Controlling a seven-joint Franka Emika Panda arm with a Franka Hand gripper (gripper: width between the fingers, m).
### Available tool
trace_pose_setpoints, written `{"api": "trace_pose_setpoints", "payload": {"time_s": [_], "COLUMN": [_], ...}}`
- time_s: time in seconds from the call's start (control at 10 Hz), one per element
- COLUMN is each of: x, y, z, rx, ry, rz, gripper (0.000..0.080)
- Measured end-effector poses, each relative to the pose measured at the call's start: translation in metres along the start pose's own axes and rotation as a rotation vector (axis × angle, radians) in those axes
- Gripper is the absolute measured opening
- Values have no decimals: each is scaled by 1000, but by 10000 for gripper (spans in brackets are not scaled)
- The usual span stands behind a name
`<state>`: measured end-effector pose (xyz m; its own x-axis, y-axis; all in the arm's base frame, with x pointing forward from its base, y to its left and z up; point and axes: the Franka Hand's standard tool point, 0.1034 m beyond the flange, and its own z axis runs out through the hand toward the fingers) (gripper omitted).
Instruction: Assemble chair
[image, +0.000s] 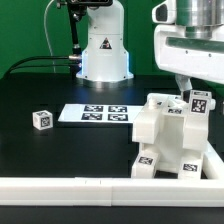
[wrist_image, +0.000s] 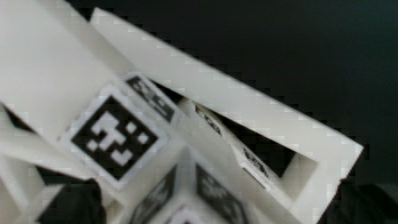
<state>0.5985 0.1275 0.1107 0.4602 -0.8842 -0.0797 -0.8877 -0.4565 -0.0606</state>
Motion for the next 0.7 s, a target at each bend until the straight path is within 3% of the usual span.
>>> {"api": "trace_pose_setpoints", "payload": {"time_s": [0.2,0.4,0.6,0.7], "x": [3,11,25,24], "y": [2,7,8,8], "z": [1,3,0,1], "rx": [-5,-34,-33,-33], "ry": [1,12,10,10], "rz": [-205,-661,-798,-794], "gripper": [649,649,649,545]}}
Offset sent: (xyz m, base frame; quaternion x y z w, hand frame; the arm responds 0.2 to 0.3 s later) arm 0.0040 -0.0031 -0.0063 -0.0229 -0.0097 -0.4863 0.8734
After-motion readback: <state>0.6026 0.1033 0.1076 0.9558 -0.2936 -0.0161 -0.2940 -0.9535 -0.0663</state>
